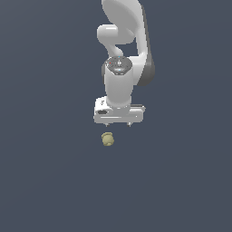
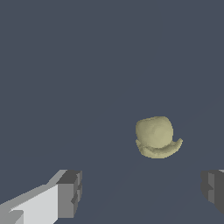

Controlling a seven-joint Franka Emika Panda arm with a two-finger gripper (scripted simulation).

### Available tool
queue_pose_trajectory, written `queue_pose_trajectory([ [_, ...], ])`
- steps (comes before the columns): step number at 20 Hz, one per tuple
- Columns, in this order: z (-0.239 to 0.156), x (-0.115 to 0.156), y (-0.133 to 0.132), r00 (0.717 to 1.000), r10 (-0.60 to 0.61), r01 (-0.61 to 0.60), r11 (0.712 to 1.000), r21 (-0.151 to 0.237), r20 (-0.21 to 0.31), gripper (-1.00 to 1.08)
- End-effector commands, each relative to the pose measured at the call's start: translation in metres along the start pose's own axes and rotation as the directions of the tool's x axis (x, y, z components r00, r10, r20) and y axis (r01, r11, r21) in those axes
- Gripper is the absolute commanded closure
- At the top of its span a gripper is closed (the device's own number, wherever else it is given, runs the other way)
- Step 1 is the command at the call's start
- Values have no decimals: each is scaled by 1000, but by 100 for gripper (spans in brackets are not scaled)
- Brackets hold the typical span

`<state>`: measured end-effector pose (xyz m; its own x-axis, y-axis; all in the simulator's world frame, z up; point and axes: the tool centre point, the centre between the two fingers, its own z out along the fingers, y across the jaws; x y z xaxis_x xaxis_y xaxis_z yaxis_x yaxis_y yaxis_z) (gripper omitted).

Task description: Pick up the object and move it to a goal position.

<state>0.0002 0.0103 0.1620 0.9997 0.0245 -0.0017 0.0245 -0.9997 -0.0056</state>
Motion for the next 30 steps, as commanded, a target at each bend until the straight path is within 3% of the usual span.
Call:
queue_pose_trajectory([
  [1, 0, 0, 0, 1000, 0, 0, 1000, 0, 0, -92],
  [10, -15, 6, -3, 1000, 11, -11, 1000, 28, -18, -92],
  [17, -12, 6, 0, 1000, 3, -3, 1000, 26, -18, -92],
  [30, 41, 6, 36, 989, -147, 147, 989, 2, -8, -92],
])
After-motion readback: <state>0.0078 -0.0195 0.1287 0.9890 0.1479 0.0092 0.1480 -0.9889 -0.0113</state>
